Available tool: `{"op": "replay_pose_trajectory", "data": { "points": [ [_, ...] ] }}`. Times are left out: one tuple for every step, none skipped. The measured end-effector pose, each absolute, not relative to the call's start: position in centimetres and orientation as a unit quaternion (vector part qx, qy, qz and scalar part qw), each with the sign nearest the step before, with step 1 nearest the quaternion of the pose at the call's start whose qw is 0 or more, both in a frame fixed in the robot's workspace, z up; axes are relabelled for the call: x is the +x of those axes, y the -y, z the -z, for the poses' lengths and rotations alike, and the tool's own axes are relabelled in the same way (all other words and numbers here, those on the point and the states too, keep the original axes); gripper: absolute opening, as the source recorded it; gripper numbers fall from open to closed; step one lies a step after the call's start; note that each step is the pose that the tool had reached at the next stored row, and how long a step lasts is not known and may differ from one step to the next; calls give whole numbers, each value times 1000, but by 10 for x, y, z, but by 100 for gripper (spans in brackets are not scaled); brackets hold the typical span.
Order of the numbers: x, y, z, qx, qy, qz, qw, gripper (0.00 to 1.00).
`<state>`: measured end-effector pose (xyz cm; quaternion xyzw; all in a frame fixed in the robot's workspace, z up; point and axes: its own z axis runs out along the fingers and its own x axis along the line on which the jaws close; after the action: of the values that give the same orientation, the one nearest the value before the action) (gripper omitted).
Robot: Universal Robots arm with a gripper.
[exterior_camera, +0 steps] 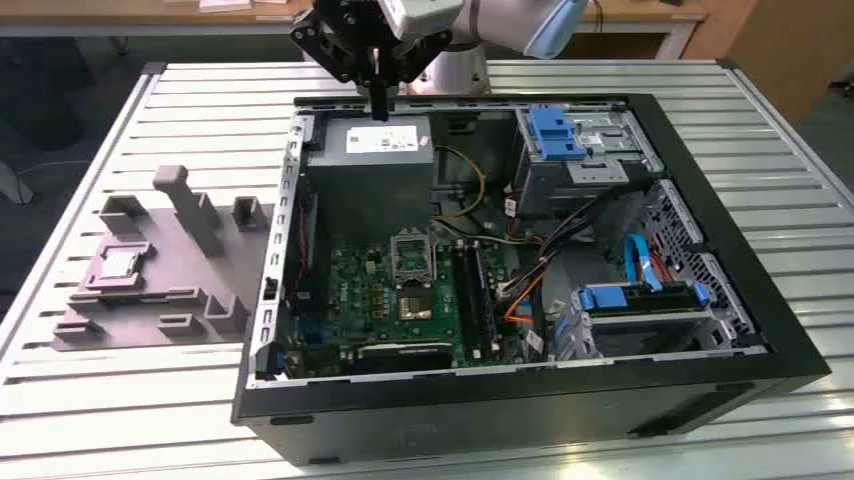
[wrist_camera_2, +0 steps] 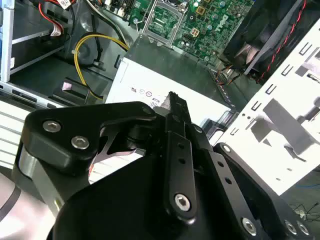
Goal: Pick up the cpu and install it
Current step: 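Reach for the cpu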
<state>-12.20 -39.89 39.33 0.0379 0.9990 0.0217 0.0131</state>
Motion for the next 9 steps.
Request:
{"op": "replay_pose_trajectory", "data": {
  "points": [
    [-122, 399, -393, 38, -999, -22, 13, 11],
    [-122, 399, -393, 38, -999, -22, 13, 11],
    [-122, 399, -393, 38, -999, -22, 13, 11],
    [-122, 399, -393, 38, -999, -22, 13, 11],
    [-122, 399, -393, 38, -999, -22, 13, 11],
    [-123, 399, -393, 38, -999, -22, 13, 11],
    [-123, 399, -393, 38, -999, -22, 13, 11],
    [-124, 399, -393, 38, -999, -22, 13, 11],
    [-124, 399, -393, 38, -999, -22, 13, 11]
  ]
}}
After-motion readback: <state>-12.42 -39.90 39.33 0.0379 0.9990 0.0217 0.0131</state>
